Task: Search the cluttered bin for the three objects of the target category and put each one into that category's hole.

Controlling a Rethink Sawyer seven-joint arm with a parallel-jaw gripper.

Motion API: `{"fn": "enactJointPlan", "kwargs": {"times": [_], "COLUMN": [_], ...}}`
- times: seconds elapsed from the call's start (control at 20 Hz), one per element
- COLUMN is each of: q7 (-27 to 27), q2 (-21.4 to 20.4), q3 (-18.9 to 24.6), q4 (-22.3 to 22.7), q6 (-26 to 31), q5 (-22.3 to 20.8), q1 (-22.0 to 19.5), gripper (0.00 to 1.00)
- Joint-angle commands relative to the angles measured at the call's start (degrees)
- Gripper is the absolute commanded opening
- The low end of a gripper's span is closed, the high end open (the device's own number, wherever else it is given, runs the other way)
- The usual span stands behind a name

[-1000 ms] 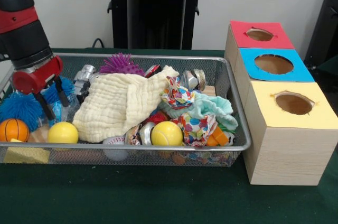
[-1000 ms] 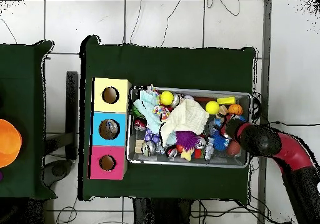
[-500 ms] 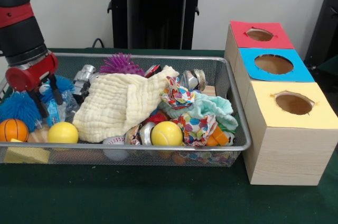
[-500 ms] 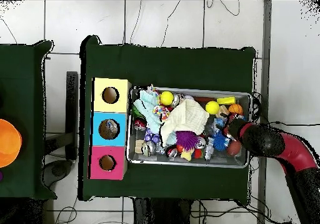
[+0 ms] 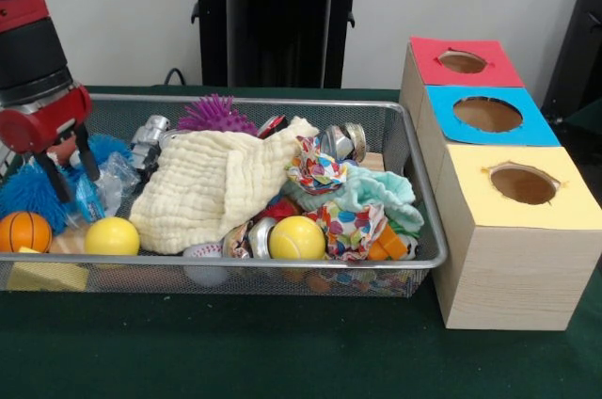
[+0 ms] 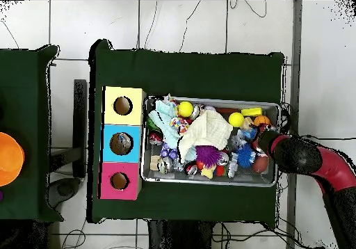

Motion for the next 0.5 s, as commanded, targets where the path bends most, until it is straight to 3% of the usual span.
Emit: {"fn": "enactJointPlan", "kwargs": {"times": [0.05,0.5], "q7": [2.84,3.66], "q2": [-1.64,0.08], "q3": [-3.03,-3.35], "q4": [0.88,-2.45], "q6": [5.48,4.52], "q5": [1.27,2.02], "q1": [2.75,6.02], "gripper": [1.00,1.00]}}
